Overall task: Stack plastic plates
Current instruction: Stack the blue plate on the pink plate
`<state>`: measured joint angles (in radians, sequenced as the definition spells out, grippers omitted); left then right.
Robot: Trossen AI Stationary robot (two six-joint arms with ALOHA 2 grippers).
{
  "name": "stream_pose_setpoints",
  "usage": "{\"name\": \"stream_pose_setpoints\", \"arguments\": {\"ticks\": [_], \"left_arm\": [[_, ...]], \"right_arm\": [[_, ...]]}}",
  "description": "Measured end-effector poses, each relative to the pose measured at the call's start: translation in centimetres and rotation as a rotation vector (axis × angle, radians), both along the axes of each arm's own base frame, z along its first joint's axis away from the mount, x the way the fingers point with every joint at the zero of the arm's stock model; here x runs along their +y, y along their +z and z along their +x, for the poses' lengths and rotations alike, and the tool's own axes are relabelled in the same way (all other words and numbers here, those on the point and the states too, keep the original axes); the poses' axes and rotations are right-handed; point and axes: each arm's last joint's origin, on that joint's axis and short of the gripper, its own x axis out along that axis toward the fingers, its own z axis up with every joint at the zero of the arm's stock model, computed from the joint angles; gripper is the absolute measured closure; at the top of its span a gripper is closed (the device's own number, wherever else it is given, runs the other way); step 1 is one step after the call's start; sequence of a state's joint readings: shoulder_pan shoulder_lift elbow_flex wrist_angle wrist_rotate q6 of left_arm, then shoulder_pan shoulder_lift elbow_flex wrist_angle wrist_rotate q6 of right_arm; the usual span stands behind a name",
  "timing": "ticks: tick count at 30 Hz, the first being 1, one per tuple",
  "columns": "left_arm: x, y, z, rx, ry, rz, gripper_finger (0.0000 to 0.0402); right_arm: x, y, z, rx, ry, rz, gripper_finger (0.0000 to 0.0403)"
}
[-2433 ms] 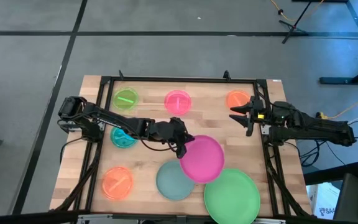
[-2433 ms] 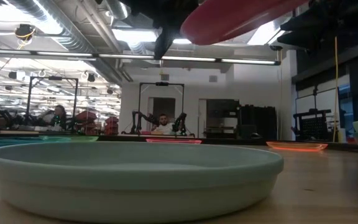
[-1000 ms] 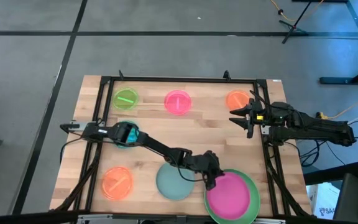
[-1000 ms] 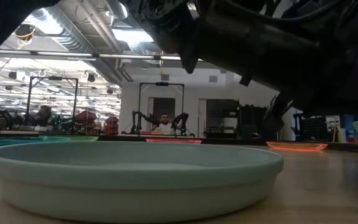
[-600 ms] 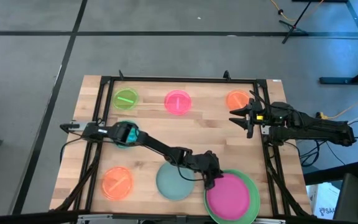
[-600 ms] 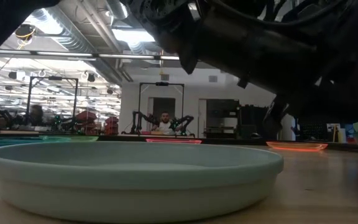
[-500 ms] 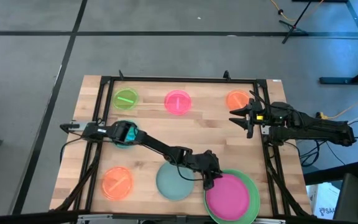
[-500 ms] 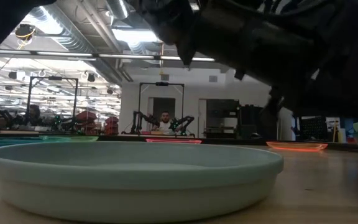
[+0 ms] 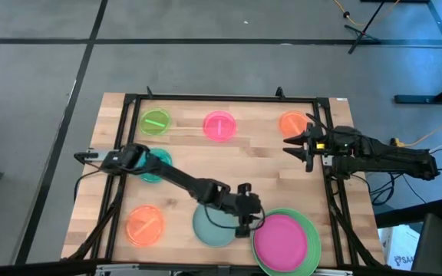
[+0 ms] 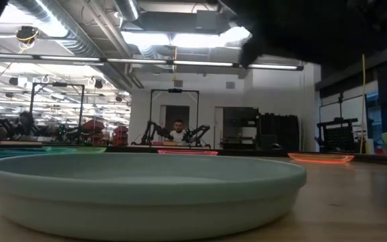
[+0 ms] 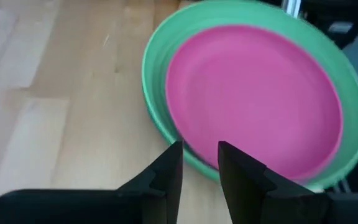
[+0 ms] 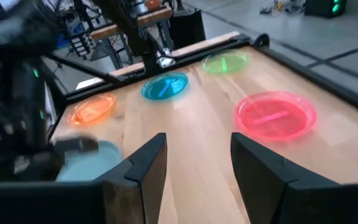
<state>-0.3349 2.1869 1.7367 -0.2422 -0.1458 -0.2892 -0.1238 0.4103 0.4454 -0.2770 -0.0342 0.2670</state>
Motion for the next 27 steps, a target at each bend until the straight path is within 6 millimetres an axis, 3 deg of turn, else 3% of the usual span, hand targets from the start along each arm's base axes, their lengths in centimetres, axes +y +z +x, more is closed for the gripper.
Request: {"name": "stream_pose_setpoints", "arguments": {"ticks": [8,16,23,27], "left_arm": [[-2.4,1.4,-4.8,0.173,0.126,0.165,0.0306],[-0.7,1.0,-10.6,0.27,0.294,0.086,0.0306],[2.0,-1.3,-15.9,0.348,0.509,-0.035,0.0306],[2.4,-3.5,-17.2,0.421,0.558,-0.127,0.0306]], "right_arm": [[0.1,-0.7,0.0,0.033,0.025,0.029,0.0233],[0.1,-2.8,0.3,0.081,0.021,0.041,0.0233],[0.0,-3.6,0.4,0.082,0.016,0.057,0.0233],[0.0,-3.8,0.5,0.06,0.013,0.051,0.0233]]}}
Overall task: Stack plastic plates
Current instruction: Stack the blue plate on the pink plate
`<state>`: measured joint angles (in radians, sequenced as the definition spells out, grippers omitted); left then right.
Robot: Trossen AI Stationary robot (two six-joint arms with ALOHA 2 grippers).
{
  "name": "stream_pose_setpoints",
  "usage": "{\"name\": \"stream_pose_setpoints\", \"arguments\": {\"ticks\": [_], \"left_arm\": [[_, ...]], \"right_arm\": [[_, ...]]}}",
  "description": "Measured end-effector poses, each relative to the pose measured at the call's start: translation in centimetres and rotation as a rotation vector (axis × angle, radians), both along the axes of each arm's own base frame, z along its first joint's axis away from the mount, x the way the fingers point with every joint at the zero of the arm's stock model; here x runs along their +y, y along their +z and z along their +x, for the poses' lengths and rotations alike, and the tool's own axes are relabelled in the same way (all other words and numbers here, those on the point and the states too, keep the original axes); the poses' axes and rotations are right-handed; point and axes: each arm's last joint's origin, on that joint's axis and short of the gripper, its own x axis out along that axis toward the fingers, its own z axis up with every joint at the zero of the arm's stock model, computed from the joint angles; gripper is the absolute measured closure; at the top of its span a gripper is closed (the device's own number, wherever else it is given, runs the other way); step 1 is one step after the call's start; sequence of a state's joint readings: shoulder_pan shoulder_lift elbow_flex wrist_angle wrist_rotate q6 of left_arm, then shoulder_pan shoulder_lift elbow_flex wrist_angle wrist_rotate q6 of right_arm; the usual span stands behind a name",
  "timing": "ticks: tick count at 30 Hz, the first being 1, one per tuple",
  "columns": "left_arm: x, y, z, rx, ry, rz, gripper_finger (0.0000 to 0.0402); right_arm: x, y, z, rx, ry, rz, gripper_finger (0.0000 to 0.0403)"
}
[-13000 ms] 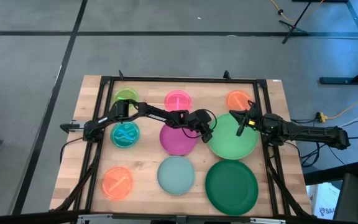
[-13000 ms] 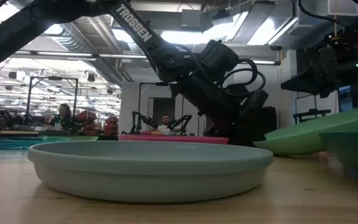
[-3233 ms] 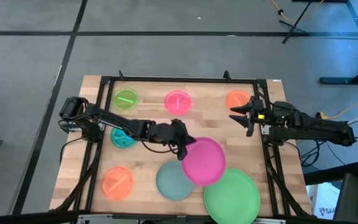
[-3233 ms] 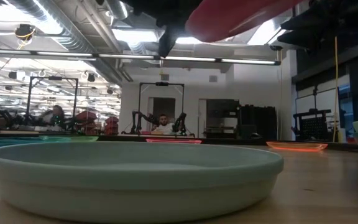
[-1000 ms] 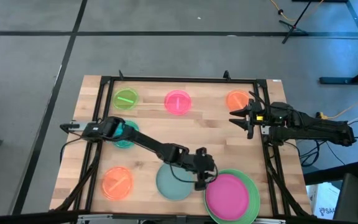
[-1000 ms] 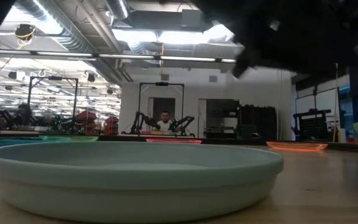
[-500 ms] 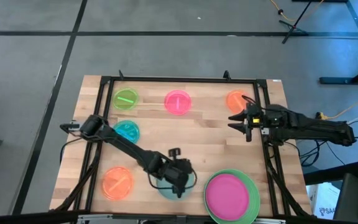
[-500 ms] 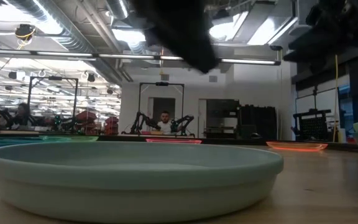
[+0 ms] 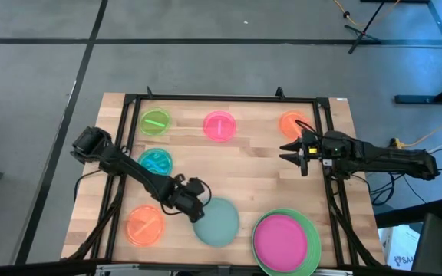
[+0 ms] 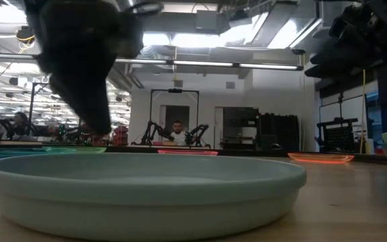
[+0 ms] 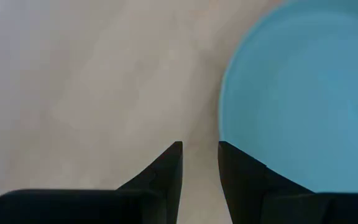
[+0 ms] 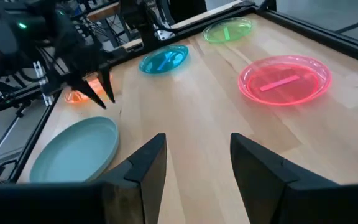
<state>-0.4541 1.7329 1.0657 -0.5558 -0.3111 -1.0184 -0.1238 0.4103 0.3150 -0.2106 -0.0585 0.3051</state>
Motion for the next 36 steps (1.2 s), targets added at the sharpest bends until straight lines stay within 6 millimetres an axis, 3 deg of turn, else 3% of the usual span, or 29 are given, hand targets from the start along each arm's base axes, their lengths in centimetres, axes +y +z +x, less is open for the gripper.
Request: {"name": "stream_pose_setpoints", "arguments": {"ticks": [7,18,22,29,36], "left_arm": [[-0.2,-1.4,0.2,-0.095,-0.002,-0.13,0.0306],[0.3,-4.1,0.8,0.009,0.035,-0.157,0.0306],[0.3,-4.1,0.8,-0.008,0.004,-0.111,0.0318],[0.6,-3.9,1.4,-0.059,-0.044,0.007,0.0391],[2.1,-2.4,1.8,-0.154,-0.001,0.229,0.0395]], "right_arm": [[-0.1,0.0,0.1,0.004,-0.012,-0.006,0.0233],[-0.1,-0.5,0.7,0.05,-0.012,-0.003,0.0233],[-0.2,-0.7,1.1,0.062,-0.008,-0.013,0.0233],[-0.3,-1.1,2.4,0.081,-0.008,-0.01,0.0233],[-0.4,-1.6,3.9,0.082,0.008,0.019,0.0233]]}}
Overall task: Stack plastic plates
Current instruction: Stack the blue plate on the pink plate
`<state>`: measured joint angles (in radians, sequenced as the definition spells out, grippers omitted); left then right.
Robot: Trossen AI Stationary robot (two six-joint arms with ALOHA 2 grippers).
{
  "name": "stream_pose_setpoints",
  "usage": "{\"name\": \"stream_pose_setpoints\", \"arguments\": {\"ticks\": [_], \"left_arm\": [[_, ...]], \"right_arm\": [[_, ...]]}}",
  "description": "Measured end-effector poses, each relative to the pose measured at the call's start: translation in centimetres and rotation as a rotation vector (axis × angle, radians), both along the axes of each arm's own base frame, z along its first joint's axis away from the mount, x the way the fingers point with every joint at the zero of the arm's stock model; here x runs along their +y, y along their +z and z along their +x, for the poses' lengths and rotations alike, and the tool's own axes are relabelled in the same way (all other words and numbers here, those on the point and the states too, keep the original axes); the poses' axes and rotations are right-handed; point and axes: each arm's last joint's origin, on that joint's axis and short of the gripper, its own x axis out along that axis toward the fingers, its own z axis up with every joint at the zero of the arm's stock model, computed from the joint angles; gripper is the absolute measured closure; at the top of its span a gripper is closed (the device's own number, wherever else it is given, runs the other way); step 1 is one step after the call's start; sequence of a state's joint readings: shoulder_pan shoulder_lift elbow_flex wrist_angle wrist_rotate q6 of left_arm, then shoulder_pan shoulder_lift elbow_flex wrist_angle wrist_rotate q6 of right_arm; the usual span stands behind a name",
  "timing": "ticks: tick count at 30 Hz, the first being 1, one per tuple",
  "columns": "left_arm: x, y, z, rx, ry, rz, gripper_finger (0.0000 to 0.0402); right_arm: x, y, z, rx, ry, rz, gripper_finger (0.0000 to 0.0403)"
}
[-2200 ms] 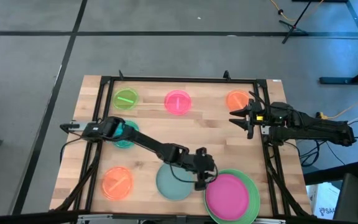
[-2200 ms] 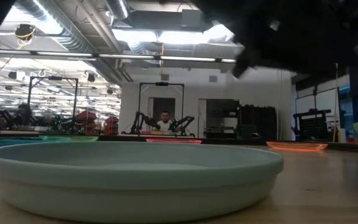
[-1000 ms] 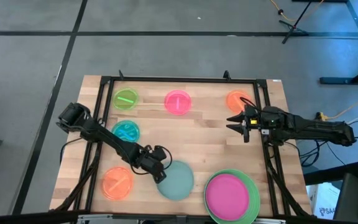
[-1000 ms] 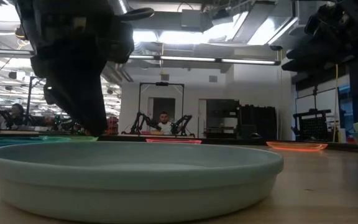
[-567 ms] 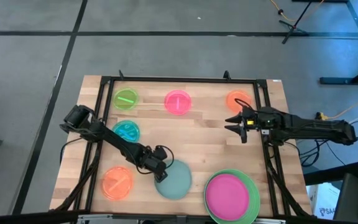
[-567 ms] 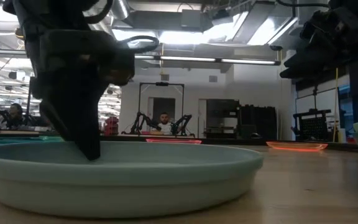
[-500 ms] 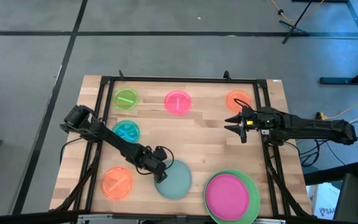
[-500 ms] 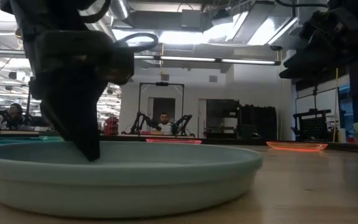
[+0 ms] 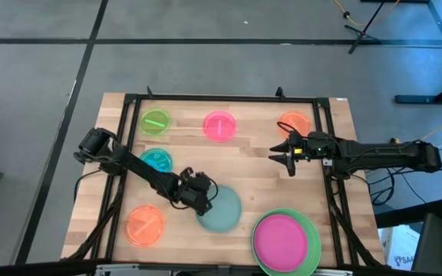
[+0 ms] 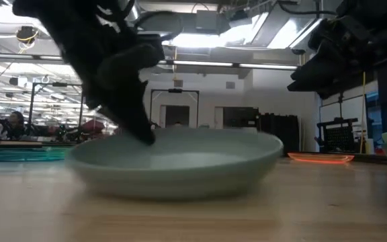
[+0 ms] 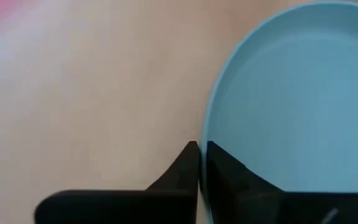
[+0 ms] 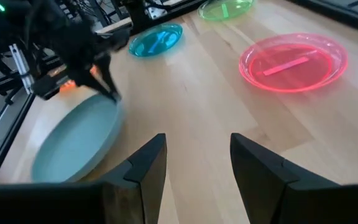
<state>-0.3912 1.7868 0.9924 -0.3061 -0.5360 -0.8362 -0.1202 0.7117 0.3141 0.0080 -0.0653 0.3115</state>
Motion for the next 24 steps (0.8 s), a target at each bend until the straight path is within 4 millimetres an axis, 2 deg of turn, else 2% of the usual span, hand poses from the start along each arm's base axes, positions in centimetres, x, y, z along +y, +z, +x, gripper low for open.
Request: {"name": "stream_pose_setpoints", "arguments": {"ticks": [5,8,16,24], "left_arm": [[1.8,1.7,0.5,-0.076,0.046,0.175,0.0396],[3.1,2.3,1.0,-0.087,0.046,0.213,0.0395],[4.7,2.3,1.8,-0.079,-0.002,0.141,0.0394],[4.3,2.5,2.0,-0.102,-0.012,0.13,0.0394]], "right_arm": [[1.1,-0.5,1.1,0.007,0.054,-0.01,0.0233],[2.0,-0.1,2.0,0.022,0.065,-0.033,0.0233],[4.8,1.3,5.9,0.133,0.036,-0.138,0.0233],[7.5,-0.5,10.4,0.268,0.017,-0.222,0.0233]]}}
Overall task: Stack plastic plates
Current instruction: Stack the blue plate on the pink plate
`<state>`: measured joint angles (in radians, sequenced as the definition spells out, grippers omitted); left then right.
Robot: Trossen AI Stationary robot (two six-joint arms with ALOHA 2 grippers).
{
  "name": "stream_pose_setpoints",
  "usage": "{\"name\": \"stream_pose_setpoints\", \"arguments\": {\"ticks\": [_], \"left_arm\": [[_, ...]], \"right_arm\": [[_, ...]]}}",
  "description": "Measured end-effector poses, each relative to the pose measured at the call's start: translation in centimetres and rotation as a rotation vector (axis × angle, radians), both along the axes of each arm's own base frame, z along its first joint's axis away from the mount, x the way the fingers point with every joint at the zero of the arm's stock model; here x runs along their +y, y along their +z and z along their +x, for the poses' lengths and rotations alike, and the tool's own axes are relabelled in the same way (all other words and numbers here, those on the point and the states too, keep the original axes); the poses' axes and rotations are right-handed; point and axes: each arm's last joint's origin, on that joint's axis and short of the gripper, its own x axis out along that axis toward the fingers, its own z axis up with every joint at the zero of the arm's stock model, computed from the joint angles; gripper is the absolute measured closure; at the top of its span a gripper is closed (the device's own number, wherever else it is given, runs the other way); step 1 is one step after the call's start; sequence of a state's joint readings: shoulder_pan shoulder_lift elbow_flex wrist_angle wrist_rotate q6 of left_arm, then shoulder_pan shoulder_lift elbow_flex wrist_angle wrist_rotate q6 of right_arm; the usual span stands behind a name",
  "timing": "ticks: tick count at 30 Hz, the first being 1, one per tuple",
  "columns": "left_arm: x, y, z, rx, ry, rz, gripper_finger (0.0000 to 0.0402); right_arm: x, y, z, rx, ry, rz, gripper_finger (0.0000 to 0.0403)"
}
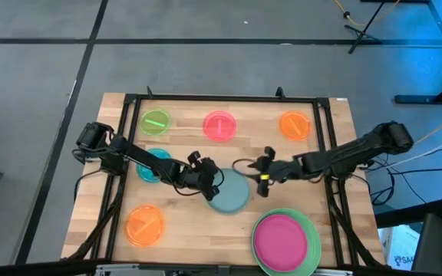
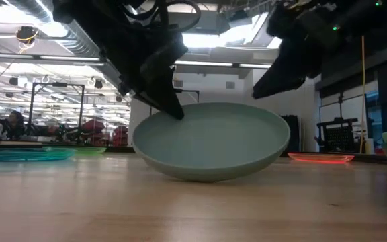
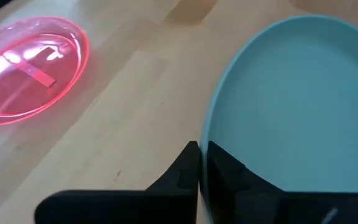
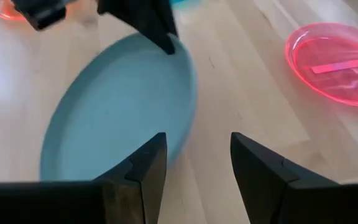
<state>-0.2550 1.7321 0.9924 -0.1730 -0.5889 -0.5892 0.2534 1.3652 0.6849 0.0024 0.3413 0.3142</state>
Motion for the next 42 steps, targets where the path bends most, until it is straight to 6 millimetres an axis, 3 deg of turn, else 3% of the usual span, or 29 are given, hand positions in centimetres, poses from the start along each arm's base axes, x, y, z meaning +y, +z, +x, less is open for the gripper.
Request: {"name": "stream_pose_setpoints", "arguments": {"ticks": [7,13,16,22,27,33,36,42], "left_arm": [[-0.2,0.0,0.0,0.003,-0.016,0.006,0.0394],[-1.0,0.2,0.0,-0.033,-0.021,0.015,0.0394],[-1.1,0.2,0.0,-0.038,-0.011,0.011,0.0394],[-0.6,0.2,0.1,-0.041,-0.003,0.005,0.0394],[-0.7,0.2,0.1,-0.034,-0.023,-0.013,0.0377],[-1.1,0.1,0.1,-0.007,-0.091,-0.048,0.0311],[-1.3,0.4,-0.1,0.018,-0.163,-0.099,0.0286],[-2.4,2.8,-1.7,0.021,-0.261,-0.129,0.0273]], "right_arm": [[1.0,-1.9,2.5,0.049,-0.088,-0.005,0.0233],[1.0,-3.3,2.8,0.082,-0.137,-0.002,0.0236],[1.0,-3.4,2.9,0.083,-0.134,0.001,0.0266],[1.0,-3.4,2.9,0.088,-0.116,0.021,0.0384],[1.0,-3.4,2.9,0.09,-0.12,0.02,0.0383],[0.9,-3.4,2.8,0.092,-0.137,-0.004,0.0397],[0.9,-2.9,2.8,0.103,-0.134,-0.01,0.0393],[0.8,0.4,2.5,0.122,-0.118,-0.034,0.0399]]}}
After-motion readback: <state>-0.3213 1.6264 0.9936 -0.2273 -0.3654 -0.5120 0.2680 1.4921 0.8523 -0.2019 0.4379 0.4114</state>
